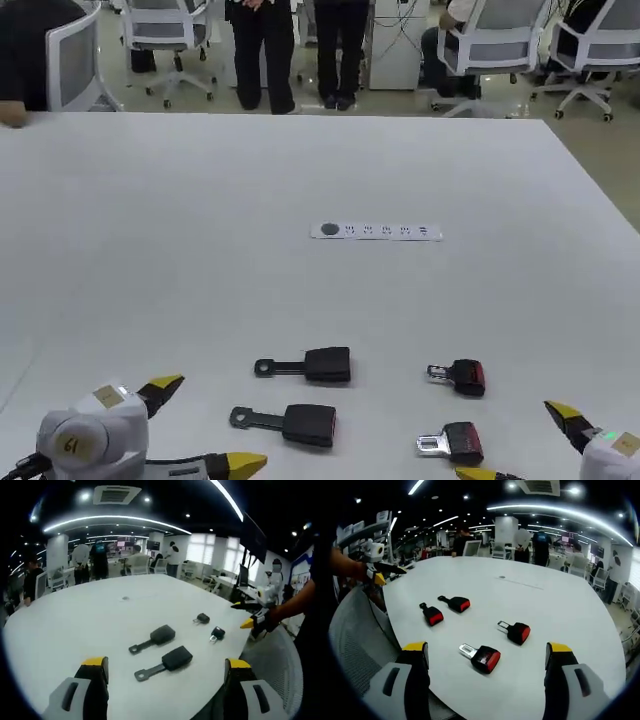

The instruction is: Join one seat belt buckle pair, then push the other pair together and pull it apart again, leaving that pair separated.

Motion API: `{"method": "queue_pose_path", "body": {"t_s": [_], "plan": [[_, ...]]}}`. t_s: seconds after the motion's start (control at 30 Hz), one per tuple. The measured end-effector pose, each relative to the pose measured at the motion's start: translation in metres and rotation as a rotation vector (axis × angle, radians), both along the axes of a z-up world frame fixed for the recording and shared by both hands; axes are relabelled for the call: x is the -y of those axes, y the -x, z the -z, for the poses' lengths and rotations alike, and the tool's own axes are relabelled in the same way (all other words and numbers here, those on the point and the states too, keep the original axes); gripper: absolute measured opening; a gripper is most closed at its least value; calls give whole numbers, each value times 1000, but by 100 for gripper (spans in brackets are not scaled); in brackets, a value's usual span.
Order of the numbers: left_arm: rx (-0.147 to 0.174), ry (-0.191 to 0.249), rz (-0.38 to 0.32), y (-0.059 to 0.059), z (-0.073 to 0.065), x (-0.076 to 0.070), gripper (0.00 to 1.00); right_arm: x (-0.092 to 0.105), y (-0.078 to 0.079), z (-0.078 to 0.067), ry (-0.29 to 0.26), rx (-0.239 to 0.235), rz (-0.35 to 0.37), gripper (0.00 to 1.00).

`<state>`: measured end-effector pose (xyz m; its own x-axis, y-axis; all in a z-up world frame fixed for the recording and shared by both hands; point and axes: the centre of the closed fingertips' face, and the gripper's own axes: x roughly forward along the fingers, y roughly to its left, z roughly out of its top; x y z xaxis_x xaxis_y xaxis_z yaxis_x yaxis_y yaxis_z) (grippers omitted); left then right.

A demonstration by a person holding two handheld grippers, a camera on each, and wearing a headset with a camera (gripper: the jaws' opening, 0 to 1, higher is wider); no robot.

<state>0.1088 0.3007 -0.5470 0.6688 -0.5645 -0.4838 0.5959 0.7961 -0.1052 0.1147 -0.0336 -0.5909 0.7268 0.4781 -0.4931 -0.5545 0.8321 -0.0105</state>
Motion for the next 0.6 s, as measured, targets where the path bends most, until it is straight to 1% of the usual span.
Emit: {"method": "queue_pose_path", "body": {"t_s": [0.2,0.5,0.6], "plan": [[-1,1,3,0,-1,2,100,0,1,0,0,0,-1,98],[-2,4,0,-2,2,-2,100,-2,0,0,0,3,-7,99],[0,3,2,-2,1,-1,100,-3,0,-1,4,4,-14,99]]}}
